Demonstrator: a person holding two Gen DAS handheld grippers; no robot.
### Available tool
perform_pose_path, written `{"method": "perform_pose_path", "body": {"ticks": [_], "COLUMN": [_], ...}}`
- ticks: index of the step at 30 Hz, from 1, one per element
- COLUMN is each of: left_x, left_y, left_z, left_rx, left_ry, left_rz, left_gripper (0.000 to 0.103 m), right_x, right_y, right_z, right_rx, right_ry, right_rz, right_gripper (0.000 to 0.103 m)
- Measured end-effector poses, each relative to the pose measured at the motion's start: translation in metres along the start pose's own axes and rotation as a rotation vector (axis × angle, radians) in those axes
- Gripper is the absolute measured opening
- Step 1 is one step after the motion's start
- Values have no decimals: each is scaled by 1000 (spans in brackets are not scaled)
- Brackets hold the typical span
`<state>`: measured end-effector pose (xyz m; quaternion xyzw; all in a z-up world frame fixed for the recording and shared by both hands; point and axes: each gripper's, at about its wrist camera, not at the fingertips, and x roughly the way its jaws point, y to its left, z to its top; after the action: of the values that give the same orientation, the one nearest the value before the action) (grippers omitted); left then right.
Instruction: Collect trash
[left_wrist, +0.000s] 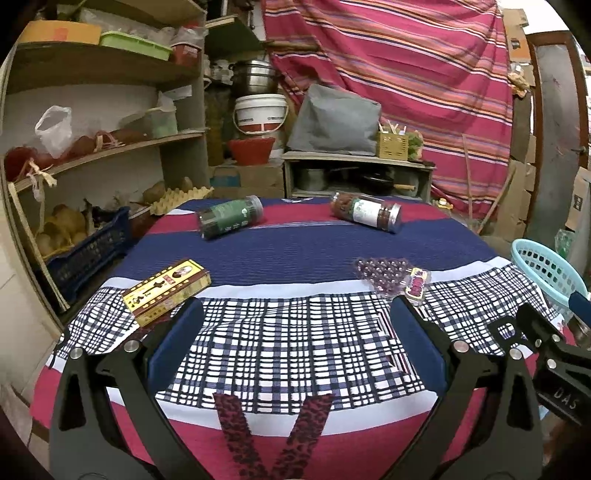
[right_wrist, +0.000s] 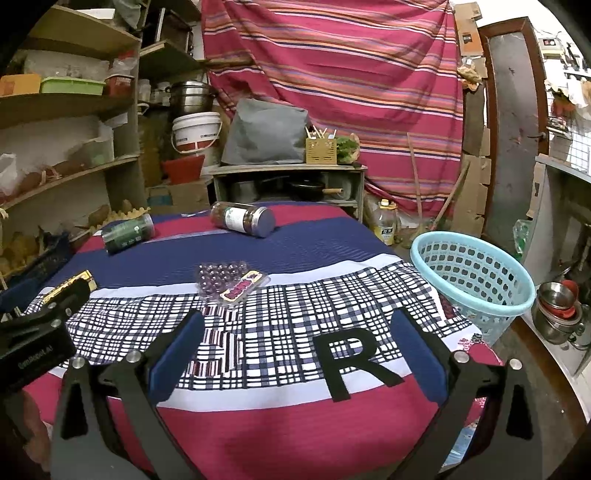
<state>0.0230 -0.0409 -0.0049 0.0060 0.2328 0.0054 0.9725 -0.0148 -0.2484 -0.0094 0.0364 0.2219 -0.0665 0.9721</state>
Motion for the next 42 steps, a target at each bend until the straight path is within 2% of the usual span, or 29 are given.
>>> {"method": "perform_pose_path", "body": {"ticks": [42], "left_x": [-1], "left_y": [0], "left_z": [1], "left_rx": [-10], "left_ry": [0], "left_rz": [3], "left_gripper": [98], "right_x": [1], "right_y": [-2], "right_z": [0], "right_rx": [-1], "right_ry": [-2], "right_rz": [5], "right_gripper": [98]}}
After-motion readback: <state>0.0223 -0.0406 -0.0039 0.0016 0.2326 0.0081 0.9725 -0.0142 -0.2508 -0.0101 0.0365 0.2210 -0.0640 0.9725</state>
